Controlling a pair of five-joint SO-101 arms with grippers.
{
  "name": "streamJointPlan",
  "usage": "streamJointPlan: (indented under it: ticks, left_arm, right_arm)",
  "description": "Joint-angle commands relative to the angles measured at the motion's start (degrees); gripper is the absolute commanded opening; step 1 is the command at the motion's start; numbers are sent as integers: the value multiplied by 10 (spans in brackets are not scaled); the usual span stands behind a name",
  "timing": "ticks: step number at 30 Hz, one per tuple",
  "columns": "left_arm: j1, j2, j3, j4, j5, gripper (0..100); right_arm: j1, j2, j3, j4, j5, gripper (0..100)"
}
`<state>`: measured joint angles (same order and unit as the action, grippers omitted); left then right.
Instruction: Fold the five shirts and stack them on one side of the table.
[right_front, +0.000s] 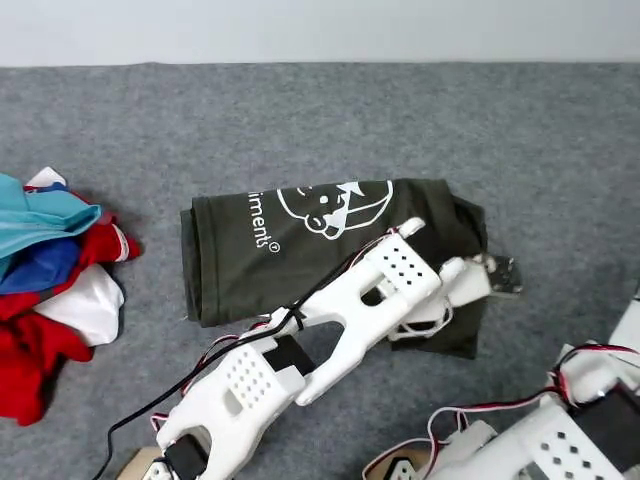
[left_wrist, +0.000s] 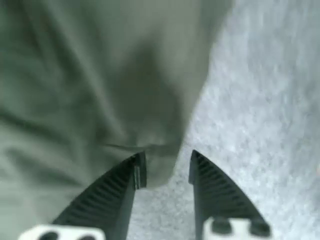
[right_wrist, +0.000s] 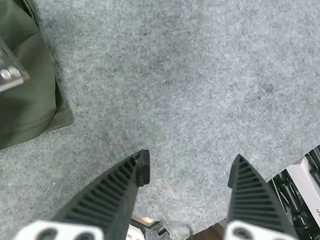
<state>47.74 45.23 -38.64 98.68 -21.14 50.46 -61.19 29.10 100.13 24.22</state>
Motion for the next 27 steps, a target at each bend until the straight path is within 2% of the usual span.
streamJointPlan:
  ticks: [1, 4, 9, 12, 16, 20, 23, 27]
  left_arm:
    - [-13, -37, -85, -1, 40, 152]
    - [-38, -33, -130, -20, 68, 152]
    - [-60, -33, -137, -68, 92, 143]
    - [-62, -32, -131, -119, 130, 88]
    - [-70, -4, -120, -189, 131, 21]
    - [-95, 36, -124, -244, 134, 9]
    - [-108, 40, -125, -234, 134, 10]
    - [-111, 25, -183, -108, 130, 12]
  right_arm:
    - [6, -1, -5, 3, 6, 263]
    - [7, -4, -5, 4, 6, 263]
    - [7, -4, -5, 4, 6, 263]
    - [7, -4, -5, 4, 6, 263]
    - [7, -4, -5, 5, 6, 263]
    - [7, -4, -5, 7, 6, 263]
    - [5, 0, -4, 23, 6, 263]
    - [-1, 0, 30, 24, 28, 262]
